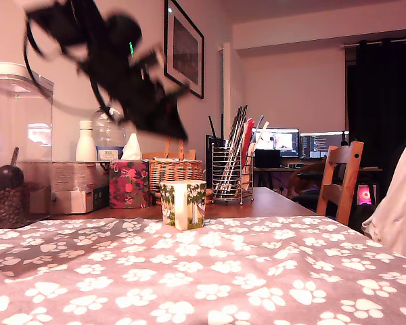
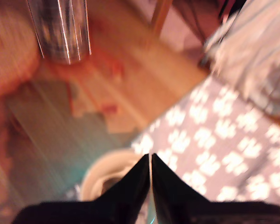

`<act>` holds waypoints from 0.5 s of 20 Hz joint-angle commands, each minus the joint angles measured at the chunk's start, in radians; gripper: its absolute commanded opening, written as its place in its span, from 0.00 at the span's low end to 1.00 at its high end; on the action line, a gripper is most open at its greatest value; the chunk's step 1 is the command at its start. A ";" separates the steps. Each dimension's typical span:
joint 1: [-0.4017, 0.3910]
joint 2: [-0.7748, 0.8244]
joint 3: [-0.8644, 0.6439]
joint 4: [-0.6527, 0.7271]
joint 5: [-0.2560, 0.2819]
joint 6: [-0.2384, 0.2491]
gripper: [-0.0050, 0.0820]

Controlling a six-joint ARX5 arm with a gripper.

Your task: Pick up the coffee capsules on the table and drop them inside the coffee cup

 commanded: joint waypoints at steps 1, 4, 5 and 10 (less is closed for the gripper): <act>-0.001 -0.020 -0.001 -0.011 0.008 0.012 0.04; -0.001 -0.024 -0.001 -0.019 0.029 0.019 0.04; -0.001 -0.026 -0.002 -0.025 0.029 0.019 0.04; 0.000 -0.075 -0.045 -0.050 0.040 0.046 0.04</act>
